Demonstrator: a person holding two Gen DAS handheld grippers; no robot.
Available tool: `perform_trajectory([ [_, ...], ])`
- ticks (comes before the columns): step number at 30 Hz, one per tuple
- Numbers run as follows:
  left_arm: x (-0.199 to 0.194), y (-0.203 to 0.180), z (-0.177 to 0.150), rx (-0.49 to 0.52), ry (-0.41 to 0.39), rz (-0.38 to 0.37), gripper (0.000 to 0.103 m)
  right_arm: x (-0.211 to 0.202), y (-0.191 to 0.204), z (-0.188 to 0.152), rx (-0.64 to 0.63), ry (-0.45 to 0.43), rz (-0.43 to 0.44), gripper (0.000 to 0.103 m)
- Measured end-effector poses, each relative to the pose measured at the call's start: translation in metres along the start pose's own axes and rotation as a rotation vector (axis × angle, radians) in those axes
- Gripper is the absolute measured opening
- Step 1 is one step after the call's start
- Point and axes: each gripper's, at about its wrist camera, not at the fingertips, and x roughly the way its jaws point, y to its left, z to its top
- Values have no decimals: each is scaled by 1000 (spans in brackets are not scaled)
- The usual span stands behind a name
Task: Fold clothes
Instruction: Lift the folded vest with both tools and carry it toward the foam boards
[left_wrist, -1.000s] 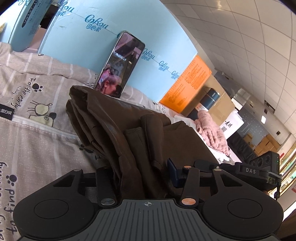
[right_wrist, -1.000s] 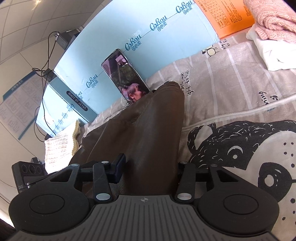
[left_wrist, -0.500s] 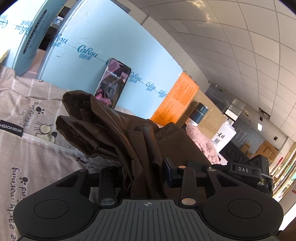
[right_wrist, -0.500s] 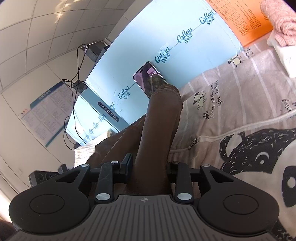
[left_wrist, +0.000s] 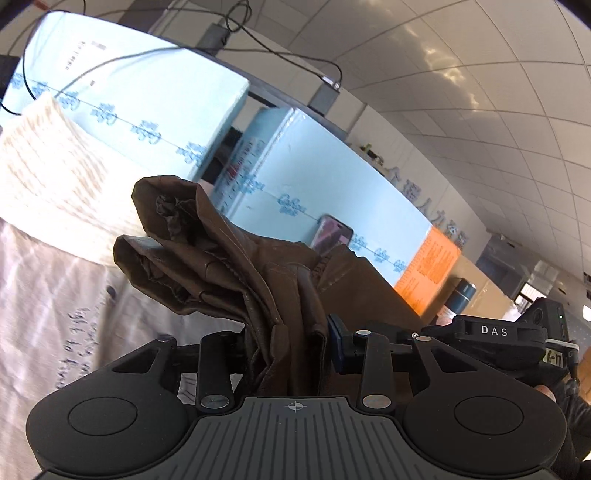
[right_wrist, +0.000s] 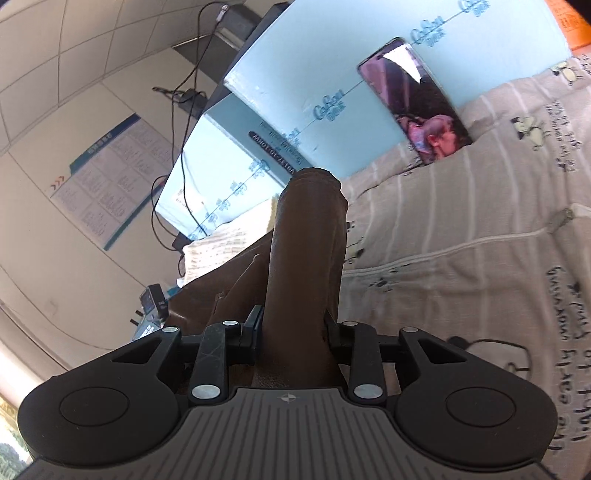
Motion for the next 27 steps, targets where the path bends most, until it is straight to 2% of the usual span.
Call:
perform_trajectory([
  [4,-21,15,29,30,-105,75,35,41,44,10,-62,22,35,28],
  [12,-40,36,95,116,-296,191,35,116,117,30,-179,-61,119,28],
  [18,-24,54,136,103,-316,262,36,170,144,45,-213,-108,146,29],
  [23,8,85,138,75,-268,306,36,220,129,52,-170,-86,109,30],
  [27,33,114,130,39,-199,333,35,260,99,51,-124,-44,67,30],
])
